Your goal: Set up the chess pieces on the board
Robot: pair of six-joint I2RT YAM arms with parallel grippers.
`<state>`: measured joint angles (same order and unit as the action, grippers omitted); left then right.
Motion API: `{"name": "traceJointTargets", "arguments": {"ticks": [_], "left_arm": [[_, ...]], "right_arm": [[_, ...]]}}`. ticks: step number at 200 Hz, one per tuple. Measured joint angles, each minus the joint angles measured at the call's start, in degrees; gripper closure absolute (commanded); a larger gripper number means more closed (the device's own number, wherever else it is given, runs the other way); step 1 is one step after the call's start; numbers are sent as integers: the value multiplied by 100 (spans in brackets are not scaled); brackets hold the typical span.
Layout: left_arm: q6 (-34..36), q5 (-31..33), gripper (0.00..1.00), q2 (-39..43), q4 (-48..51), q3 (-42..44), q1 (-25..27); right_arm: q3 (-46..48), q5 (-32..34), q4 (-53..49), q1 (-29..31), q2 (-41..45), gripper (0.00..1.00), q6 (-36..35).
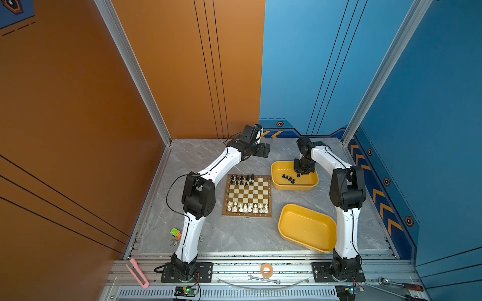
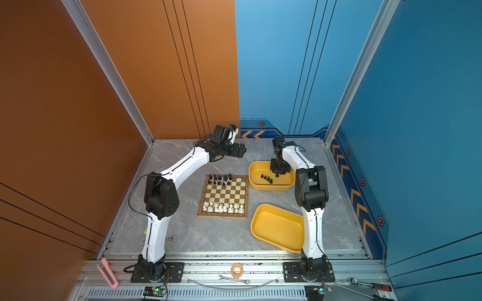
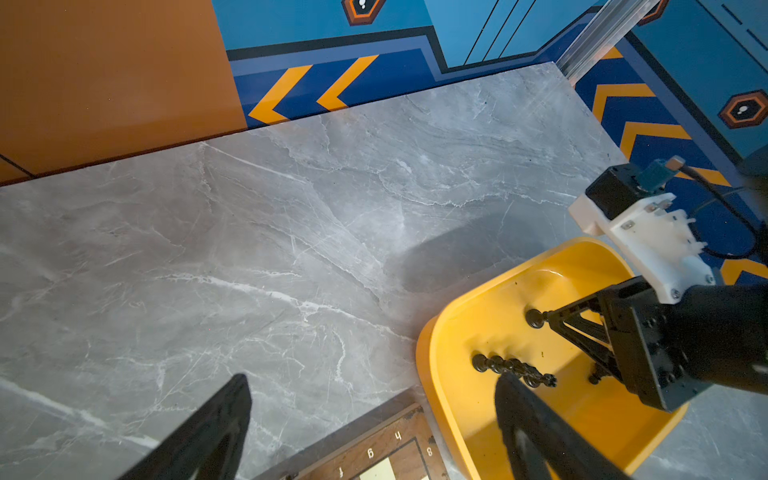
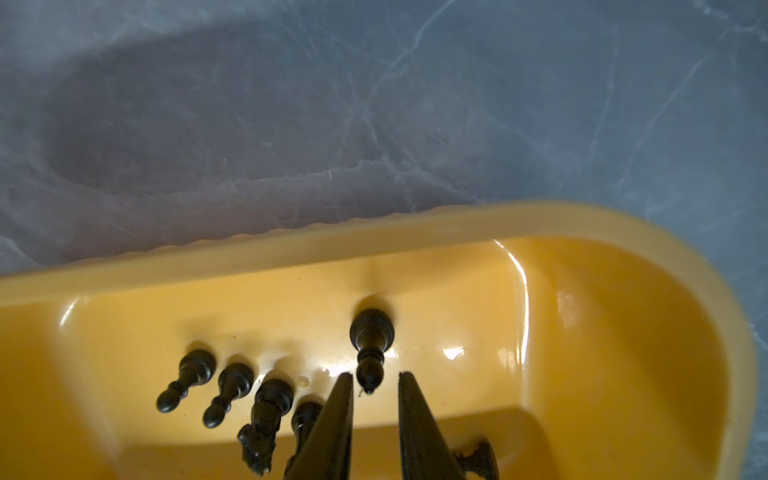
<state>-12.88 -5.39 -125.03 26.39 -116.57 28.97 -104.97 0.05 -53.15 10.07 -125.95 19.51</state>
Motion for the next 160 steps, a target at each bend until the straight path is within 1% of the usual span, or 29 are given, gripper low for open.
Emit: {"name": "traceJointTargets", "arguments": {"ticks": [54,93,160], "left_arm": [[0,0,8,0,0,0,-9],[0,0,8,0,0,0,-9],[2,0,8,0,0,0,-9]], "right_arm": [[-109,-2,0,0,-61,79,0],[-160,-4,2,0,-162,82,0],[-160,-4,2,0,-214,82,0]]}}
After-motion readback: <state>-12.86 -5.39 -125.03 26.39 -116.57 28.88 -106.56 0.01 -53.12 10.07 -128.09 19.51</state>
